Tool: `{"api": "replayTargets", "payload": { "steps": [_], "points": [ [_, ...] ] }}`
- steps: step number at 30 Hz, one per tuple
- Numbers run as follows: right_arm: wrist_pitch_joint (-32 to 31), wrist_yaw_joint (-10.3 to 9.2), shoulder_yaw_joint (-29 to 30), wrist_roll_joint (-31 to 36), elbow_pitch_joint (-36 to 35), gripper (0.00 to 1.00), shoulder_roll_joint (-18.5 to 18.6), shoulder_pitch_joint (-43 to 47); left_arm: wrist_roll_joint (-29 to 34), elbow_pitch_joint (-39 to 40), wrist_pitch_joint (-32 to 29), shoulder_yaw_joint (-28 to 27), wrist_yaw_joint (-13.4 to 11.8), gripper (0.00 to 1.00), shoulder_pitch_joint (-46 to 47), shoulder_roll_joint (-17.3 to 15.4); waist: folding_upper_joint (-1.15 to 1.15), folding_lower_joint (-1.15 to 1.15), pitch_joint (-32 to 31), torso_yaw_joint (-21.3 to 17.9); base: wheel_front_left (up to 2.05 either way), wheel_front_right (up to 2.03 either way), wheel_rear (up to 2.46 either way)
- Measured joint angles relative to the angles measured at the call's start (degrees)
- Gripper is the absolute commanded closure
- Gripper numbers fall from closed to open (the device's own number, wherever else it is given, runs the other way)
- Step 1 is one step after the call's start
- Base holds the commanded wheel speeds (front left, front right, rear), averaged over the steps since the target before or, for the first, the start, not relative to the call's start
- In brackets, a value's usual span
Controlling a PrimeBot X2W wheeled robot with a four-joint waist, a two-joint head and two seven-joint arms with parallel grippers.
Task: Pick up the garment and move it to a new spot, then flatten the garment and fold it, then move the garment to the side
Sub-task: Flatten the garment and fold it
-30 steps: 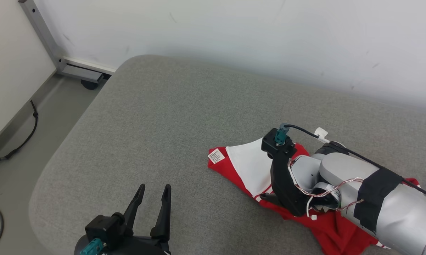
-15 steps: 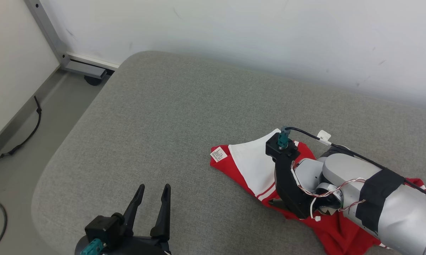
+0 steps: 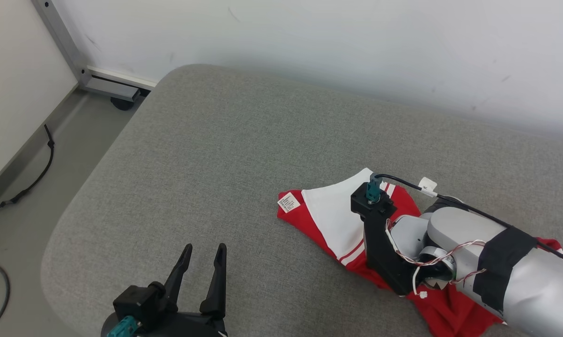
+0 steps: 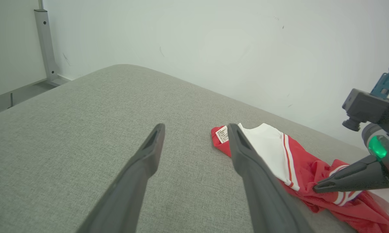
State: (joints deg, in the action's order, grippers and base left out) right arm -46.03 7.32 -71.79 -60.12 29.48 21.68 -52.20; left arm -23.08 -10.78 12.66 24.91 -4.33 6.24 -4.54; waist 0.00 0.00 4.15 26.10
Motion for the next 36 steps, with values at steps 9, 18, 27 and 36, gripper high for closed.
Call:
{"api": "replayTargets", "payload": {
  "steps": [9,18,27,36],
  "points": [
    [6.34,0.01,0.54,-1.96,-0.87,1.0,2.9,-1.16,-0.05,-1.21,0.31,-0.14,0.04,0.0,0.16,0.04,0.0,0.0,-1.01,-0.49,0.0,0.0,0.0],
    [14.05,0.07,6.86,-2.63,4.43,1.0,7.76,-4.59,-0.04,-0.42,0.48,-0.24,0.29,0.0,-0.06,-0.92,0.0,0.0,-1.24,-2.94,0.0,0.0,0.0],
    [21.89,-3.11,10.45,-0.07,13.3,1.0,12.01,-6.64,0.11,0.07,0.48,0.74,0.42,0.0,0.9,-0.64,0.0,0.0,0.81,-3.4,0.0,0.0,0.0],
    [26.75,-7.16,9.84,3.24,20.04,1.0,12.2,-7.05,0.12,-0.3,0.48,1.16,0.82,0.0,2.2,-0.32,0.0,0.01,1.92,-2.92,0.0,0.0,0.0]
  ]
}}
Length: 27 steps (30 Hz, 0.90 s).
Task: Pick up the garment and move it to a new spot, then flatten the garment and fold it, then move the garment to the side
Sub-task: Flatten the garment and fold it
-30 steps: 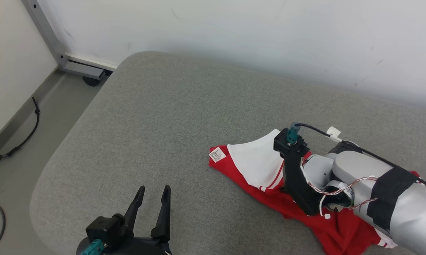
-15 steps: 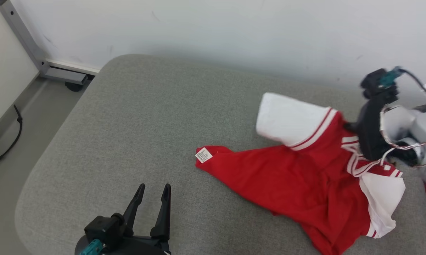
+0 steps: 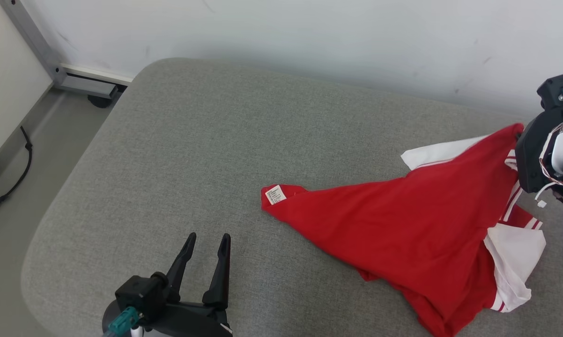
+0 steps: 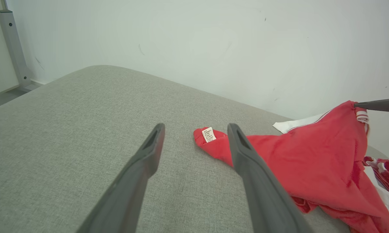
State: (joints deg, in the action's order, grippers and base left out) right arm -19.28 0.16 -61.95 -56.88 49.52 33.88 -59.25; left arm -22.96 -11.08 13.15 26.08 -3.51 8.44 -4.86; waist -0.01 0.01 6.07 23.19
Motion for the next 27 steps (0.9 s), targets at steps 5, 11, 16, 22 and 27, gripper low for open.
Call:
{"api": "replayTargets", "payload": {
  "steps": [5,11,16,22,27],
  "points": [
    [2.87,-0.15,-0.11,1.35,1.11,1.0,-0.77,-1.35,0.0,-0.37,0.0,-0.09,0.01,0.0,0.0,-0.16,0.0,-0.01,-0.07,-0.75,0.0,0.0,0.0],
    [6.23,0.92,-1.08,3.0,1.87,1.0,-2.15,-1.4,0.16,-0.76,-0.01,0.69,0.09,0.0,0.01,-0.03,0.0,-0.01,-0.31,-1.04,0.0,0.0,0.0],
    [11.88,2.61,-1.27,5.59,0.11,1.0,-5.63,-6.87,0.16,-1.22,-0.01,0.33,0.51,0.0,0.03,-0.08,0.0,0.0,-0.64,-1.02,0.0,0.0,0.0],
    [21.79,5.65,-2.72,8.58,-8.88,1.0,-10.13,-8.97,-0.02,-1.79,0.02,-1.97,-0.07,0.0,-0.32,-1.54,0.01,-0.01,-1.44,-2.7,0.0,0.0,0.0],
    [27.07,6.24,-6.16,10.24,-16.75,1.0,-6.28,1.15,-0.13,-1.43,0.09,-3.36,-0.59,0.0,-3.25,-3.04,0.0,-0.02,-2.51,-5.17,0.0,0.0,0.0]
  ]
}}
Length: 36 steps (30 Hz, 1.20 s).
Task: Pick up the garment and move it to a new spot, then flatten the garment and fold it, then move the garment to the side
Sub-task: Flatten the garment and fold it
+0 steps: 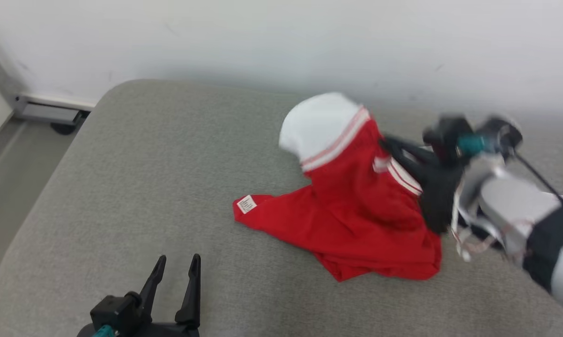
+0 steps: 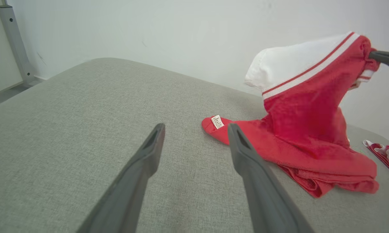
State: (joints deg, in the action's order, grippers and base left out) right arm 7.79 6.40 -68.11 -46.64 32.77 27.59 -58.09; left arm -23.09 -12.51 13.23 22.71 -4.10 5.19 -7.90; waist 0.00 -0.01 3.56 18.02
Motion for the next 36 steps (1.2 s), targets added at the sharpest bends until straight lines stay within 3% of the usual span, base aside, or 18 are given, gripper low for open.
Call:
{"api": "replayTargets", "payload": {
  "steps": [5,11,17,28,29,30,36],
  "points": [
    [3.11,-0.03,-1.88,-0.07,-4.94,1.0,7.59,11.76,0.01,0.87,0.01,-0.19,-0.44,0.0,-1.66,-0.41,0.0,0.0,-0.92,-3.02,0.0,0.0,0.0],
    [4.35,-0.44,-3.1,-0.05,-6.83,1.0,11.87,19.1,0.04,2.18,0.01,0.29,-0.51,0.0,-1.75,-0.26,0.0,0.0,-1.33,-6.44,0.0,0.0,0.0],
    [4.42,-2.94,-2.81,-0.07,-4.11,1.0,16.77,21.46,0.31,2.61,-0.1,1.22,-0.36,0.0,-1.08,0.21,0.0,0.0,-0.17,-7.42,0.0,0.0,0.0],
    [4.78,-4.25,-1.21,-1.86,-3.6,0.98,13.81,21.23,0.38,2.4,-0.62,1.44,-0.34,0.0,0.18,0.13,0.0,0.01,1.26,-6.51,0.0,0.0,0.0],
    [4.45,-4.47,-1.1,-2.23,-3.38,0.54,13.81,21.23,0.38,2.37,-0.62,1.47,-0.33,0.0,0.18,0.13,0.0,0.01,1.29,-6.48,0.0,0.0,0.0],
    [4.27,-4.57,-0.86,-2.78,-3.39,0.0,13.78,21.22,0.38,2.29,-0.62,1.38,-0.34,0.0,0.19,0.11,0.0,0.01,1.28,-6.56,0.0,0.0,0.0],
    [4.89,-3.91,1.59,-5.21,-8.42,0.0,15.16,21.08,0.37,1.93,-0.62,1.15,-0.35,0.0,0.16,0.0,0.0,0.01,0.83,-7.36,0.0,0.0,0.0]
  ]
}}
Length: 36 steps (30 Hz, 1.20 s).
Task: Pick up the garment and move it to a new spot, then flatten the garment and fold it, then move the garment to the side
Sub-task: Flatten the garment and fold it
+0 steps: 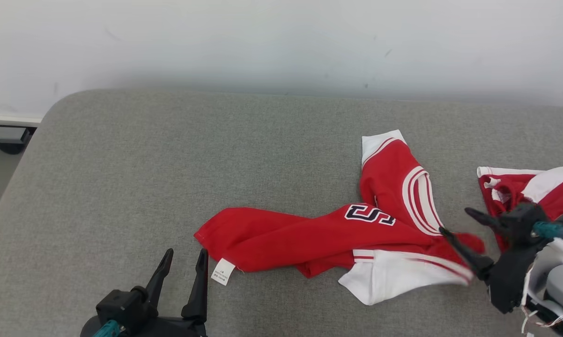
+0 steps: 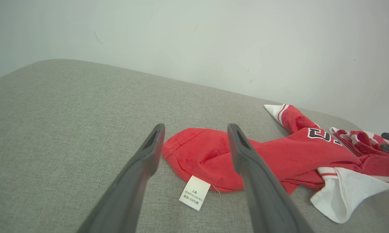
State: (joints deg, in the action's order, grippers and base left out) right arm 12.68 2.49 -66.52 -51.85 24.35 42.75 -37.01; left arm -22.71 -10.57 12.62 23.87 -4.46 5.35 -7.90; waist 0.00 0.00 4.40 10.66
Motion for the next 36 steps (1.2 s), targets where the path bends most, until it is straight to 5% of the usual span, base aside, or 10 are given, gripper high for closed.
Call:
{"api": "replayTargets", "payload": {
  "steps": [8,18,36],
  "points": [
    [0.12,-1.05,2.61,-4.74,-6.5,0.0,1.14,1.13,0.0,-0.21,-0.07,0.22,0.0,0.0,-0.07,0.0,0.0,0.0,-0.43,-1.01,0.0,0.0,0.0],
    [-9.34,-5.5,0.0,-12.1,-8.75,0.0,-0.86,7.77,0.01,-0.38,-0.48,0.88,0.42,0.0,-0.01,0.35,0.0,0.0,0.33,-0.4,0.0,0.0,0.0],
    [-21.06,-8.14,0.04,-24.4,-16.26,0.0,1.12,14.04,0.01,-1.63,-0.75,2.31,0.97,0.0,1.83,0.96,0.0,0.0,0.86,-0.06,0.0,0.0,0.0]
  ]
}}
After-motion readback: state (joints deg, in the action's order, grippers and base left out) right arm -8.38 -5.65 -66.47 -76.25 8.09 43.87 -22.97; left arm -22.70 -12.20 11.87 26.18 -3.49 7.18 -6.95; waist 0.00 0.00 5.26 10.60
